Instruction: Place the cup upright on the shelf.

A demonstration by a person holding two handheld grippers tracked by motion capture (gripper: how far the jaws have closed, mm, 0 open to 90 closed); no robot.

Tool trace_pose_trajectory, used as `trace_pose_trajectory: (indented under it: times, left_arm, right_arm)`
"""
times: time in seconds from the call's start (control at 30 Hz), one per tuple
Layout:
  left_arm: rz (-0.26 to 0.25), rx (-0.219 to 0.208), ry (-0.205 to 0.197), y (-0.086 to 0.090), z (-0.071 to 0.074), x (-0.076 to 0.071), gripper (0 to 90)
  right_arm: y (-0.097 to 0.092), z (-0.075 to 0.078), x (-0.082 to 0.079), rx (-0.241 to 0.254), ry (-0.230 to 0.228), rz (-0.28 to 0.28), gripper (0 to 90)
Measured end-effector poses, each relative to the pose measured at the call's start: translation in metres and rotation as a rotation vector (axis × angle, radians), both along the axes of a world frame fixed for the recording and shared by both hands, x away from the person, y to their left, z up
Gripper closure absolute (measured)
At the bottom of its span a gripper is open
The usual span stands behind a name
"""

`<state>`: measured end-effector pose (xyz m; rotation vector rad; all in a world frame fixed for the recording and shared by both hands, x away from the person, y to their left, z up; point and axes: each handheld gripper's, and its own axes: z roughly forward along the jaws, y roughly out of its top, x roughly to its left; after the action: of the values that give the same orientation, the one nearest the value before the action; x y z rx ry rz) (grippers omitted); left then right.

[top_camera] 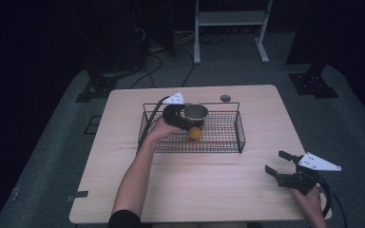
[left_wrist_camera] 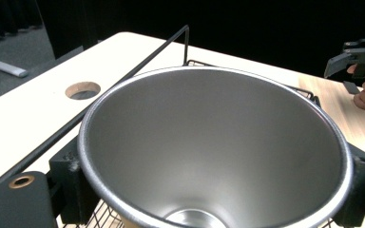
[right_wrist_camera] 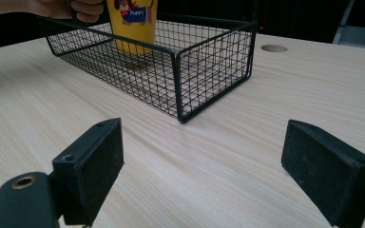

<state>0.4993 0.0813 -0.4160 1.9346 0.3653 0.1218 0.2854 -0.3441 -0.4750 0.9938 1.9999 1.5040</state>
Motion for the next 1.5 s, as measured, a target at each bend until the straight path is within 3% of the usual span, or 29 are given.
trace_pose_trajectory:
  times: [0.23,0.3,0.53,1.5]
  left_arm:
    - [-0.011,0.025,0.046,-0.0002,-0.0011,0.0038,9.8]
    - [-0.018,0.057,0.039,-0.002,-0.0021,0.0037,9.8]
    - [-0.019,0.096,0.028,-0.0033,-0.0053,0.0039,10.0]
    - [-0.001,0.15,0.011,0.0046,-0.0068,0.003,6.5]
  right_arm:
    - [0.0,0.0,0.0,0.0,0.0,-0.001,13.0]
    - [-0.0001,0.0,0.0,0.001,0.001,0.0,13.0]
    - [-0.0001,0.0,-0.0001,0.001,0.0,0.001,13.0]
    - [0.0,0.0,-0.0002,0.001,-0.001,0.002,12.9]
